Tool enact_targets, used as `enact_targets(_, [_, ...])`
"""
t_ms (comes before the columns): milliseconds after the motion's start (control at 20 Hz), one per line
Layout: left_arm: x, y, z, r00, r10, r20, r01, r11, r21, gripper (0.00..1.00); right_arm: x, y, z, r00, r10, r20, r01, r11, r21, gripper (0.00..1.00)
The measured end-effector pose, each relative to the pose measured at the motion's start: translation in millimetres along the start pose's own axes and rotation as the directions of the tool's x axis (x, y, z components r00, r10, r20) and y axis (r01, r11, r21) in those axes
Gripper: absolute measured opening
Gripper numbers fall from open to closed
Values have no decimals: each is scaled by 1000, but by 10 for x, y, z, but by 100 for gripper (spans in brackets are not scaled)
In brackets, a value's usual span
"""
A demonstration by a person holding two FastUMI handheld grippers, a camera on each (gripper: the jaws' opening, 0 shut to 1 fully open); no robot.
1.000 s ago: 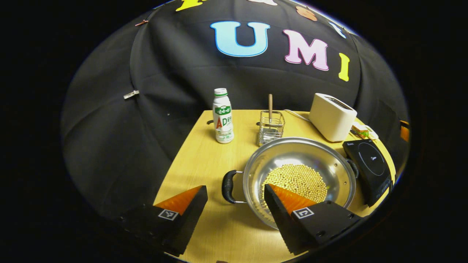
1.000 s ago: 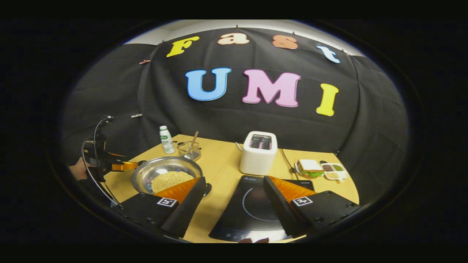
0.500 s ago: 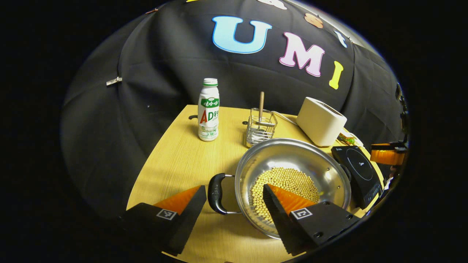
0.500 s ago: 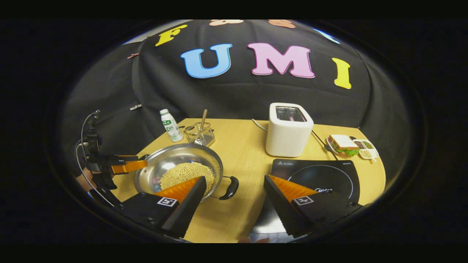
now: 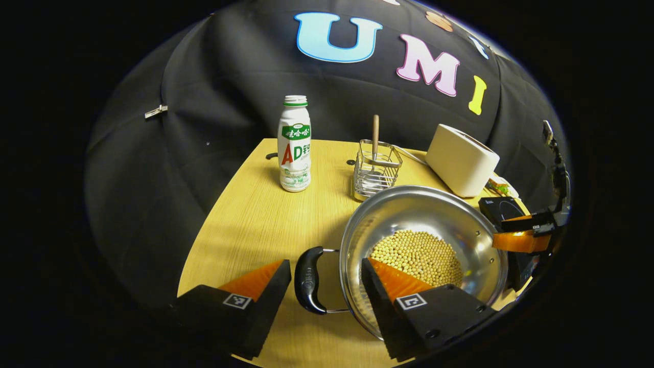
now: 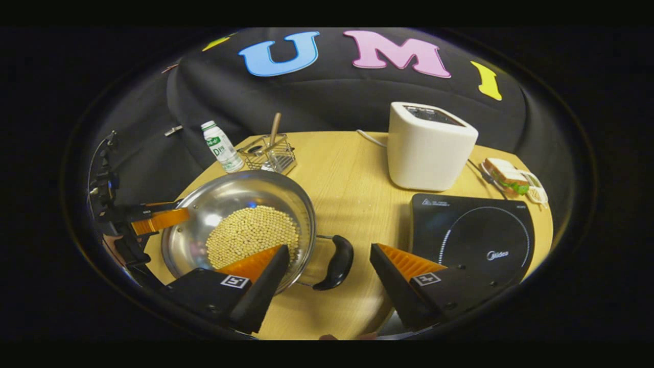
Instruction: First push the handle of the pot to place it horizontally, then grasp the pot with both hands and set it on the induction cooktop.
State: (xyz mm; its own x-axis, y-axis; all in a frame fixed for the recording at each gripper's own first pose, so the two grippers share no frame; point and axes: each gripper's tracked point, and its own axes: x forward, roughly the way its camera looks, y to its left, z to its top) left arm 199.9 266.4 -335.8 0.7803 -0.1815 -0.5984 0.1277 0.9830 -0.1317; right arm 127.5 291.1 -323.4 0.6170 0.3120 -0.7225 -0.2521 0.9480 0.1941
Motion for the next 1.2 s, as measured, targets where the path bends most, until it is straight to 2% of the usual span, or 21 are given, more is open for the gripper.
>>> enact_targets(200, [93,-30,-43,999,-24,-28,24,1000,9,82,233,91,-89,998,11,-61,-8,999,46,98])
enact_targets(250, [105,-7,-41,999,-18,-29,18,1000,10,79,283,91,-121,997,7,-72,-4,999,44,95])
enact_targets(300, [120,-8,-48,999,-17,-30,18,1000,13,77,321,86,-142,996,3,-84,1,999,45,84])
enact_targets(400, [143,8,-76,999,-13,-46,14,1000,20,75,378,69,-179,994,-3,-107,9,999,52,81])
enact_targets(500, [160,17,-135,997,-11,-72,13,1000,21,67,432,-10,-184,993,-28,-118,34,998,51,77])
enact_targets(550, [174,20,-156,997,-10,-81,12,1000,18,67,430,3,-188,992,-29,-125,36,998,59,71])
enact_targets(600, [159,40,-146,997,0,-81,1,1000,12,67,438,8,-183,991,-26,-128,35,997,68,73])
enact_targets(650, [173,40,-166,995,16,-102,-14,1000,18,66,437,5,-192,991,-20,-135,30,997,70,67])
enact_targets(750, [168,30,-182,991,34,-127,-29,999,42,64,435,7,-163,991,-10,-132,20,997,77,64])
enact_targets(850, [157,14,-173,992,35,-117,-33,999,20,61,425,-3,-121,992,-15,-121,24,997,74,58])
enact_targets(900, [134,6,-168,993,36,-108,-36,999,6,60,420,-12,-121,993,-17,-113,24,998,66,59])
enact_targets(1000, [63,-14,-169,994,40,-102,-41,999,-11,57,356,8,-106,995,-18,-102,23,999,44,53])
enact_targets(1050, [-1,-22,-128,995,46,-91,-46,999,0,55,304,20,-62,996,-14,-91,18,999,45,53])
enact_targets(1100, [-51,-23,-68,996,53,-77,-52,999,13,56,248,30,-21,996,-9,-84,13,999,46,57])
enact_targets(1200, [-177,-63,40,995,65,-75,-64,998,23,55,117,27,61,997,2,-79,2,999,49,57])
